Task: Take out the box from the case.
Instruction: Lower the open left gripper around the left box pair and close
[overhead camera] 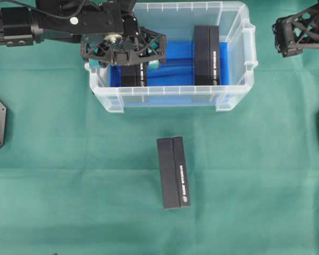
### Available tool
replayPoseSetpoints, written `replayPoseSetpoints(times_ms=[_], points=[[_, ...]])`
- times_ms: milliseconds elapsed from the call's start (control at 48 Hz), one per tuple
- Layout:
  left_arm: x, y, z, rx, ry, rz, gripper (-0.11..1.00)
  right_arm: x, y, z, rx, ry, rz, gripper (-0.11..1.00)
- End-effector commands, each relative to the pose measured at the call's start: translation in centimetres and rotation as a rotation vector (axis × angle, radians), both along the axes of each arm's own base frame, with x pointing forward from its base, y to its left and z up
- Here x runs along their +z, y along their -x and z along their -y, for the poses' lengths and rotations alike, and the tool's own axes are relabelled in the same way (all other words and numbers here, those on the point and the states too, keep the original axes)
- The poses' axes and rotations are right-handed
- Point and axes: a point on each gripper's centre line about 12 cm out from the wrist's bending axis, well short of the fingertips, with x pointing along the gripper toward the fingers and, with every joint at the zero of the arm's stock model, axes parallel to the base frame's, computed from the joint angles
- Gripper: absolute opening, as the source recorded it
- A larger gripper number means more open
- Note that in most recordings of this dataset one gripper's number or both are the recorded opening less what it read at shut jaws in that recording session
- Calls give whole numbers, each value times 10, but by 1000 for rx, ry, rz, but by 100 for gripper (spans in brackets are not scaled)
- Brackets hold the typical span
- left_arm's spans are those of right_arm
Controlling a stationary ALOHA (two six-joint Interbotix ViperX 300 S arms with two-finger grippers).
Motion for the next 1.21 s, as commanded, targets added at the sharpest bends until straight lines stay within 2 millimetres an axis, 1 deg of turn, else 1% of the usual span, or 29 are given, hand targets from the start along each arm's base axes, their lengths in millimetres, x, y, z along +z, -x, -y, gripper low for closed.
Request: replayPoseSetpoints(times_ms=[0,333,646,958,1188], points=[[8,-1,-3,0,-10,30,94,5,-1,0,6,10,19,93],[-2,-6,-3,-3,-8,24,94,5,-3,-1,14,13,26,93],[-13,-4,-3,4,-3,21,94,4,-3,-2,16,12,24,93],[-19,-3,-2,5,-2,21,94,4,-3,-2,17,13,25,93],[-19,-3,-2,5,-2,21,94,4,-3,-2,17,13,24,93]])
